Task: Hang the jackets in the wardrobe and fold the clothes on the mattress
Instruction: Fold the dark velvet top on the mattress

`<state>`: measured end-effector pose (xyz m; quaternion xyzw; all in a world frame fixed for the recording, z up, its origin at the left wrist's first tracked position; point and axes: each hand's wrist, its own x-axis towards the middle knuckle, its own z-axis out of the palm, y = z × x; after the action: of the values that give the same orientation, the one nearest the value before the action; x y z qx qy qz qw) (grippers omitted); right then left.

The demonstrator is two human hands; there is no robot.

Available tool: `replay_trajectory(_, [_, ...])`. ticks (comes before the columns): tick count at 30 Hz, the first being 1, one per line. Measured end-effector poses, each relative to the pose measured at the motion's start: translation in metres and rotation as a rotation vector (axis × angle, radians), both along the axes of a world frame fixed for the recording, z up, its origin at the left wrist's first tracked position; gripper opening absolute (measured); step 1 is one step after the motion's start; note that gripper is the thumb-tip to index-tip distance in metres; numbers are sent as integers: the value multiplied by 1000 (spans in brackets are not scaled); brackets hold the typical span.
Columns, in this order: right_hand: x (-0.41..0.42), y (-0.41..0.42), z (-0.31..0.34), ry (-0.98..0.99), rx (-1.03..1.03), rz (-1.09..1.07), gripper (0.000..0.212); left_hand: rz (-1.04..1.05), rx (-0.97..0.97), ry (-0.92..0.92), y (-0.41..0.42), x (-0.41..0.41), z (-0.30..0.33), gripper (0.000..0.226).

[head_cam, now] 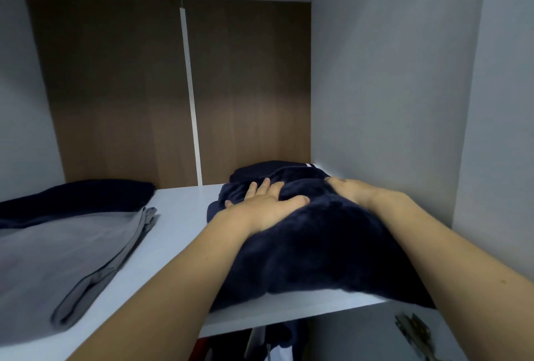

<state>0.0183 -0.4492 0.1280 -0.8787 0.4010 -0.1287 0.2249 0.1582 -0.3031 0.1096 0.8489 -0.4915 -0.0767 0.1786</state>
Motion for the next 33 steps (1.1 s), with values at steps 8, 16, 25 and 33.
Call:
replay_trajectory(8, [-17, 27, 23, 72, -219, -5, 47, -9, -14, 31, 9, -5, 6, 88])
replay_trajectory(16, [-72, 83, 54, -82, -469, 37, 44, 8, -163, -110, 65, -38, 52, 79])
replay_trajectory(25, [-132, 145, 45, -178, -564, 57, 42, 32, -339, -584, 122, -102, 61, 56])
replay_trajectory(33, [-204, 210, 37, -181, -558, 3, 50, -83, -295, -687, 178, -148, 49, 54])
